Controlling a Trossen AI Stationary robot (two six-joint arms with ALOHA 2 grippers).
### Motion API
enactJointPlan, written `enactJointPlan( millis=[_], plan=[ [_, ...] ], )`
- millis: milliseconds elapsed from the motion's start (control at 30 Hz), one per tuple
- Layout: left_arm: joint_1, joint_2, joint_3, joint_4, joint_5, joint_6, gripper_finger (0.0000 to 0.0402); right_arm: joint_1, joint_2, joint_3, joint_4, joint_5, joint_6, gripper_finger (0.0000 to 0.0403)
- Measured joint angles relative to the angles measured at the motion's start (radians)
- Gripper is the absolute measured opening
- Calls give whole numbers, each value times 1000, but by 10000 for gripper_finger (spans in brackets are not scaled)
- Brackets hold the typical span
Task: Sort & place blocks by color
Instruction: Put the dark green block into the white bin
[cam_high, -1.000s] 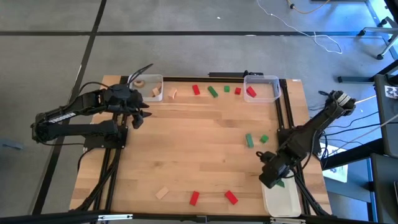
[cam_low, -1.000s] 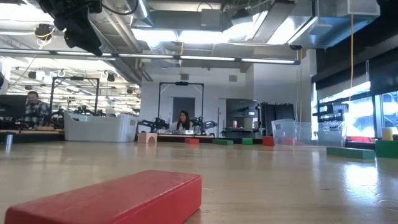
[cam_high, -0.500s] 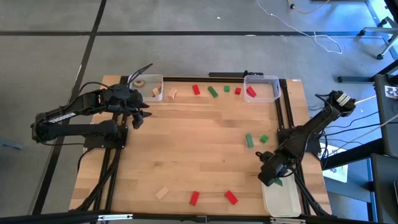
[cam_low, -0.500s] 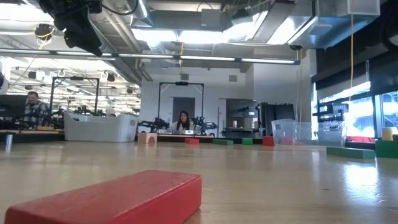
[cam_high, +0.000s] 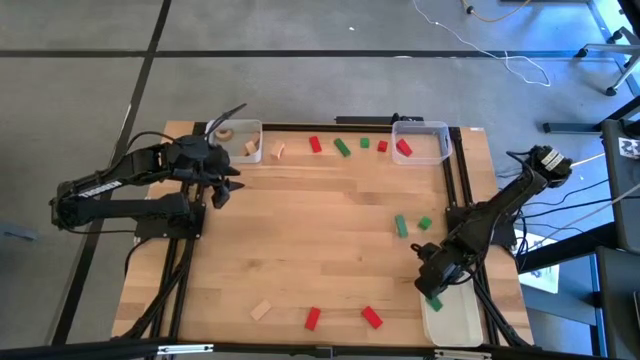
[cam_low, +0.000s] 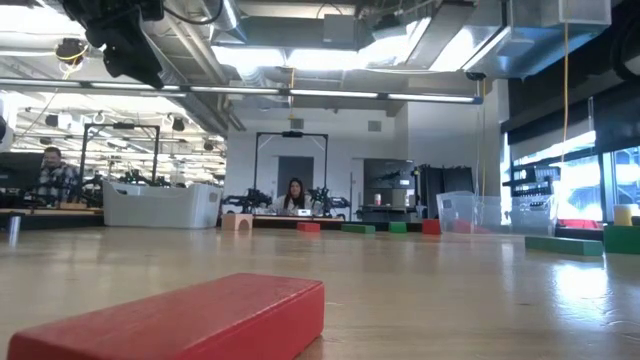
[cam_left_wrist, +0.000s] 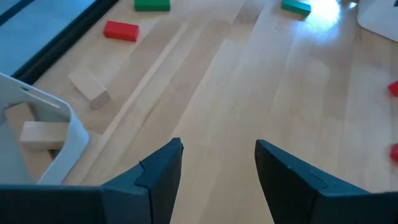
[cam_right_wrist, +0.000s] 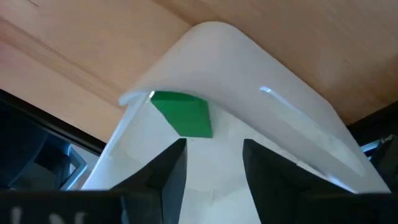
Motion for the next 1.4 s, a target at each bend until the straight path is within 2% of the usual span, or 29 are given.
enactJointPlan(
  millis=[233, 400, 567, 767, 933, 1400],
  plan=[
    [0, 0, 0, 0, 43, 3, 195, -2, 0, 130, -83, 46, 9, 160],
    [0, 0, 0, -1, 43, 3, 195, -10, 0, 299, -240, 222, 33, 160],
    [0, 0, 0, -1, 41, 3, 195, -44, 0, 454, -443, 400, 124, 160],
    [0, 0, 0, -1, 40, 3, 195, -130, -1, 514, -521, 525, 129, 161],
    [0, 0, 0, -1, 39, 3, 195, -260, 10, 502, -613, 506, 142, 161],
    [0, 0, 0, -1, 38, -4, 195, -531, 26, 500, -641, 509, -93, 161]
  ],
)
